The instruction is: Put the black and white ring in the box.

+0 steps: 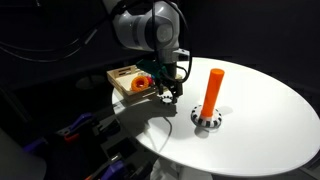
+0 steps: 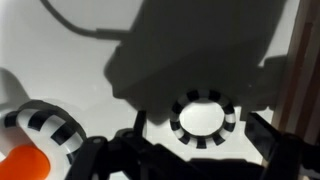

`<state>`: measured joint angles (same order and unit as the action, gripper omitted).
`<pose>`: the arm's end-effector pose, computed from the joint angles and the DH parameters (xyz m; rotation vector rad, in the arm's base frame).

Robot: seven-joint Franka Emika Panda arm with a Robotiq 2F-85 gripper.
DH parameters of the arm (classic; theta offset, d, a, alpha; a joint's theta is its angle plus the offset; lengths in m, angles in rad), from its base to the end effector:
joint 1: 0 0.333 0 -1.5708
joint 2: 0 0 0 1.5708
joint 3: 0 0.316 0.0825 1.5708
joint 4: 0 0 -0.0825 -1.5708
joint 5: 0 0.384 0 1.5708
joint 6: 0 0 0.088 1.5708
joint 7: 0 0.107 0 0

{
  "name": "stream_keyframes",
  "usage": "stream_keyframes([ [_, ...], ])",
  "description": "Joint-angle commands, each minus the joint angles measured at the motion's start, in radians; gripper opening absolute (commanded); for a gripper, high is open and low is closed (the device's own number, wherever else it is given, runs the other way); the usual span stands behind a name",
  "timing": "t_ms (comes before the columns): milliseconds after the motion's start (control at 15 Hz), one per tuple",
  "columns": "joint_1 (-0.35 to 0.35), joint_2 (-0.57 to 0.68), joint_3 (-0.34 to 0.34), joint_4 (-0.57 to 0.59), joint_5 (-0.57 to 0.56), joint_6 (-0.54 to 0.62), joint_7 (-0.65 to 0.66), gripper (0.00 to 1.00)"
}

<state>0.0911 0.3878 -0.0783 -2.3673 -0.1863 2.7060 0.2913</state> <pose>0.4992 0.0105 0.1588 3.0268 -0.1552 -0.0512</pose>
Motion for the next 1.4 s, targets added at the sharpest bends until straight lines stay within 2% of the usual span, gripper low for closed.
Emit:
stream_keyframes([
  [0, 0.02, 0.015, -0.02, 0.01, 0.008, 0.01, 0.013, 1.0],
  [200, 0.02, 0.02, -0.024, 0.012, 0.009, 0.01, 0.014, 0.97],
  [267, 0.021, 0.02, -0.024, 0.012, 0.01, 0.009, 0.015, 0.9],
  [333, 0.02, 0.02, -0.025, 0.013, 0.01, 0.009, 0.015, 0.89],
  [400, 0.02, 0.02, -0.025, 0.013, 0.01, 0.01, 0.015, 0.81],
  [533, 0.019, 0.021, -0.026, 0.014, 0.011, 0.01, 0.015, 0.8],
  [600, 0.019, 0.023, -0.027, 0.014, 0.011, 0.01, 0.015, 0.75],
  [667, 0.018, 0.024, -0.026, 0.014, 0.013, 0.009, 0.013, 0.81],
  [800, 0.017, 0.027, -0.026, 0.014, 0.015, 0.009, 0.011, 0.83],
  [867, 0.017, 0.028, -0.026, 0.014, 0.015, 0.009, 0.011, 0.74],
  [933, 0.016, 0.028, -0.026, 0.014, 0.016, 0.008, 0.01, 0.59],
  [1000, 0.016, 0.025, -0.026, 0.013, 0.017, 0.006, 0.01, 0.58],
  [1133, 0.011, 0.003, -0.027, 0.01, 0.02, -0.004, 0.005, 0.42],
  [1333, -0.004, -0.035, -0.025, 0.005, 0.038, -0.026, -0.011, 0.41],
])
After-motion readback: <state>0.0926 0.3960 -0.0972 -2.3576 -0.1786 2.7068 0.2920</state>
